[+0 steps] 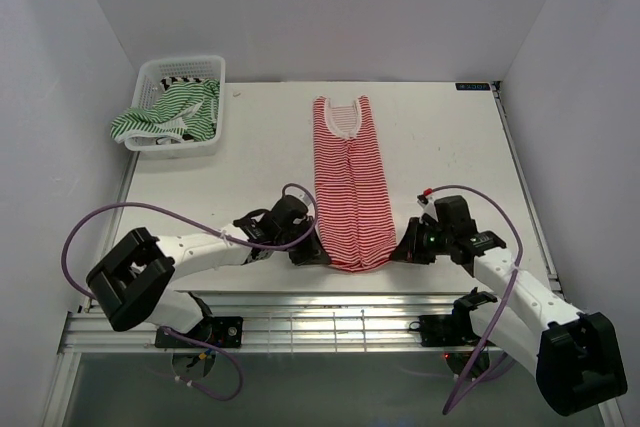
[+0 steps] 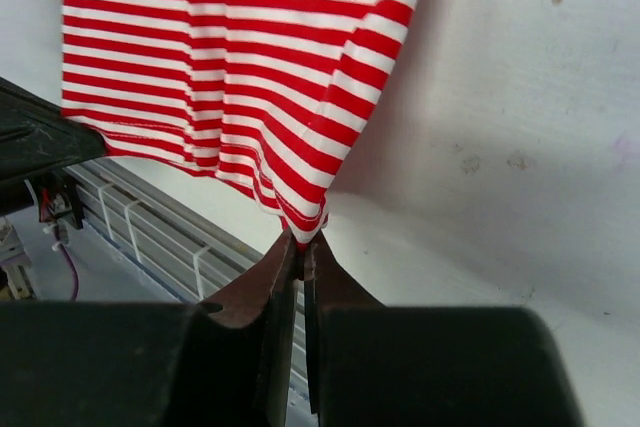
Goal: Fold and stack the tank tops
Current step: Fold the tank top
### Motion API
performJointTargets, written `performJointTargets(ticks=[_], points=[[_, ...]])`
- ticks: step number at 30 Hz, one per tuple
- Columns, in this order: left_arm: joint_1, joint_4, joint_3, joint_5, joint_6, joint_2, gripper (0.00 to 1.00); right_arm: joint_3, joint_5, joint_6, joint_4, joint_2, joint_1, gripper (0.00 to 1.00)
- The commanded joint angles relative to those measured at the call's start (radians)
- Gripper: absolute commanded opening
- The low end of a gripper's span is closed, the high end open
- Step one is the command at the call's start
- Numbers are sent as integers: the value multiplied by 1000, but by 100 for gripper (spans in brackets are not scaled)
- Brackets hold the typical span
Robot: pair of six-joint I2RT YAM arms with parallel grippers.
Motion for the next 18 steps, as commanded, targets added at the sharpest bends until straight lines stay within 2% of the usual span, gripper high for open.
performJointTargets(ticks=[1,10,18], points=[[16,-40,77,-57,1,-41,0,91,34,-8,8,-13,-2,8],[163,-9,192,34,47,0,0,296,123,-56,21,99,-3,8],[294,-49,381,90,111,145,0,483,158,-73,79,284,-26,8]])
